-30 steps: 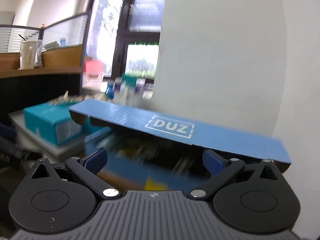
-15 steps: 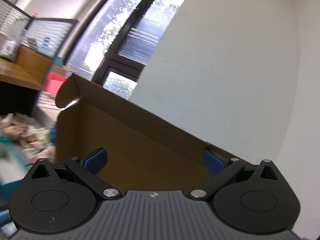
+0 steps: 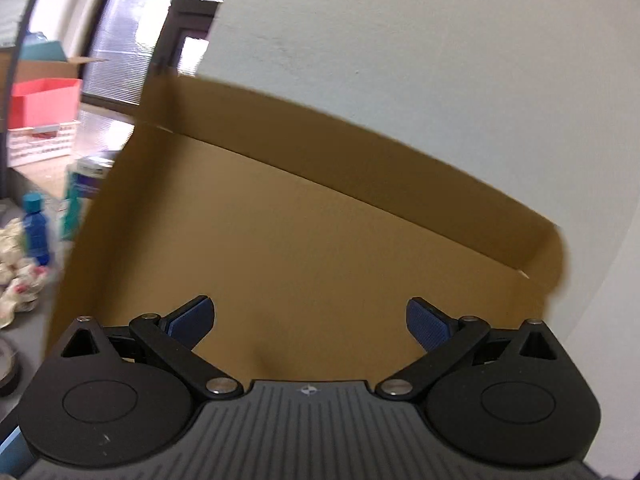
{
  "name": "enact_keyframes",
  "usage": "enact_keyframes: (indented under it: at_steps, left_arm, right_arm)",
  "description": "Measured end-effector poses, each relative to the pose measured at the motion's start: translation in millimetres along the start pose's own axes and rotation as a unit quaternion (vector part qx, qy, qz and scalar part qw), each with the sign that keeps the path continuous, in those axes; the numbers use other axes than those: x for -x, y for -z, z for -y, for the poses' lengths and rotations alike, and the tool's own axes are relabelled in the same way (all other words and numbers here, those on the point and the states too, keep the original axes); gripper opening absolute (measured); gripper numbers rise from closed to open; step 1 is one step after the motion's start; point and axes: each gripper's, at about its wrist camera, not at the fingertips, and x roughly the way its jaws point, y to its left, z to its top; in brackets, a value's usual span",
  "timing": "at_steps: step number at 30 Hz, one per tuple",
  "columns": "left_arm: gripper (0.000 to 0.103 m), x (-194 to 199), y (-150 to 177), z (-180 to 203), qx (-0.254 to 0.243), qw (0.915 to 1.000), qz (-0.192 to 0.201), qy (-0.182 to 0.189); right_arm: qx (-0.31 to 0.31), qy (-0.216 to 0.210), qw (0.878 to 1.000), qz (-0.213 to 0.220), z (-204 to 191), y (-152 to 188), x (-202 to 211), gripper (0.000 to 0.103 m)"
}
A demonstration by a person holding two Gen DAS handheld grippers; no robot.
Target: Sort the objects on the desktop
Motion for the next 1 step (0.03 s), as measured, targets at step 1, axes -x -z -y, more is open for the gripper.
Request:
enact_keyframes:
  at_steps: [1]
  left_arm:
    - [0.103, -0.4, -0.5, -1.8, -0.002, 1.0, -0.001, 0.002]
  right_arm:
    - [-0.001, -0.006, 1.0, -0.001, -3.5, 6.2, 7.1, 0.103]
